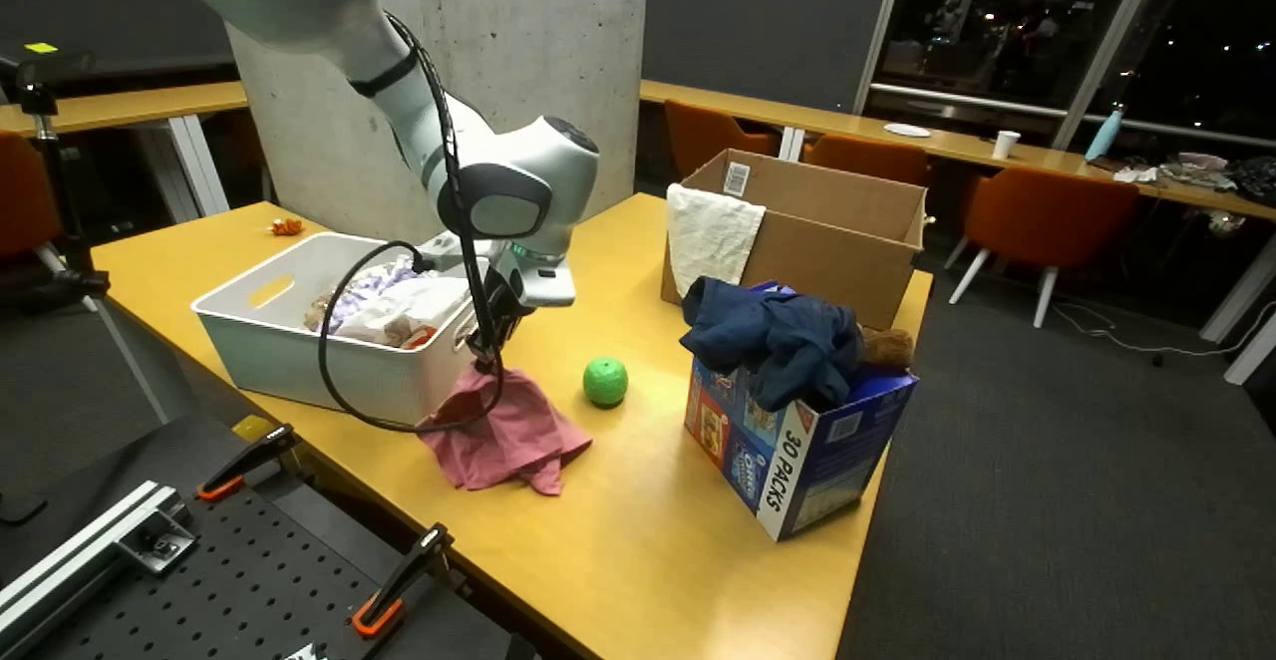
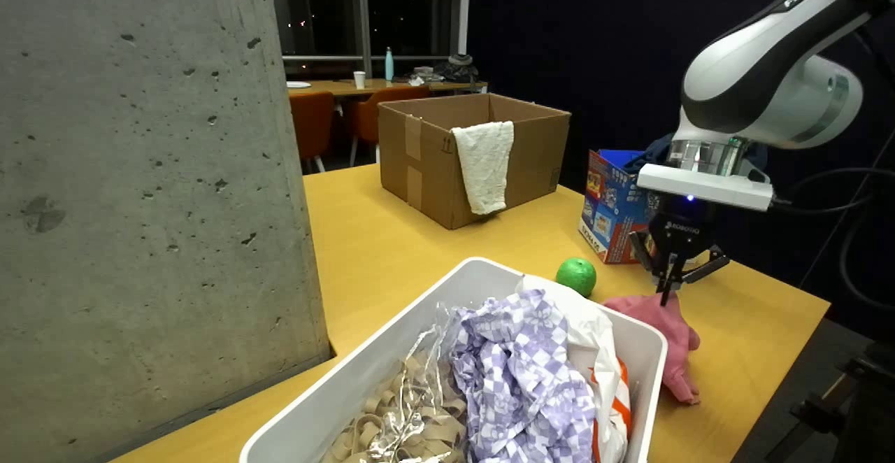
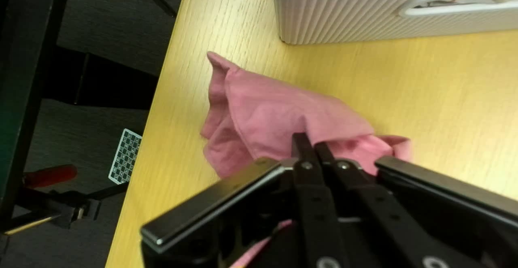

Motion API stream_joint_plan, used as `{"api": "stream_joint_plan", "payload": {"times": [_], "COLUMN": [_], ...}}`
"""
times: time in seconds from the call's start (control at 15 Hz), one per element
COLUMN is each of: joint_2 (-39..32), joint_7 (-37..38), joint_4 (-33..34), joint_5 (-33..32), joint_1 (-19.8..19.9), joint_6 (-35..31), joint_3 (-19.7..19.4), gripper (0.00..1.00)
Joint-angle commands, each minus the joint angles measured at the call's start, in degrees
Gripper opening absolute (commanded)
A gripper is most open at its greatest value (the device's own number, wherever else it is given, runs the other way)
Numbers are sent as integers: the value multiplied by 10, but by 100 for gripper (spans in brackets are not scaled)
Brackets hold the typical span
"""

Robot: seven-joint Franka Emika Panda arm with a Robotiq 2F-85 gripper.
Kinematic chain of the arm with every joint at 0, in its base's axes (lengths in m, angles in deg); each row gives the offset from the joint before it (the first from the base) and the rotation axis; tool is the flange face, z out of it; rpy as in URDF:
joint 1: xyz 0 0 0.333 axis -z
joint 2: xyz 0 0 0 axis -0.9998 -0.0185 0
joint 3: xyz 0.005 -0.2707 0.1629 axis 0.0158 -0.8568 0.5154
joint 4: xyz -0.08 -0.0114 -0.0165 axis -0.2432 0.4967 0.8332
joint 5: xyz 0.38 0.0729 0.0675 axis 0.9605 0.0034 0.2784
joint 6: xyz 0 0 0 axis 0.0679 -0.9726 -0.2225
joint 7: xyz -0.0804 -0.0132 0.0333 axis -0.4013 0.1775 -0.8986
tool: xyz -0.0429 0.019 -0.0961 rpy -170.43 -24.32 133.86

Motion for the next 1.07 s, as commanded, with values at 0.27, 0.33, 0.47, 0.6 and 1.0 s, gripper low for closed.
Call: {"api": "stream_joint_plan", "payload": {"times": [0.27,0.33,0.47,0.6,1.0], "joint_2": [151,165,195,211,153], "joint_7": [13,11,4,-11,-210], "joint_4": [-118,-126,-133,-119,20], "joint_5": [-39,-46,-60,-70,-43], "joint_1": [-11,-11,-4,8,47], "joint_6": [-22,-24,-17,-1,43], "joint_3": [-6,-7,-7,-8,3], "gripper": [1,1,1,1,1]}}
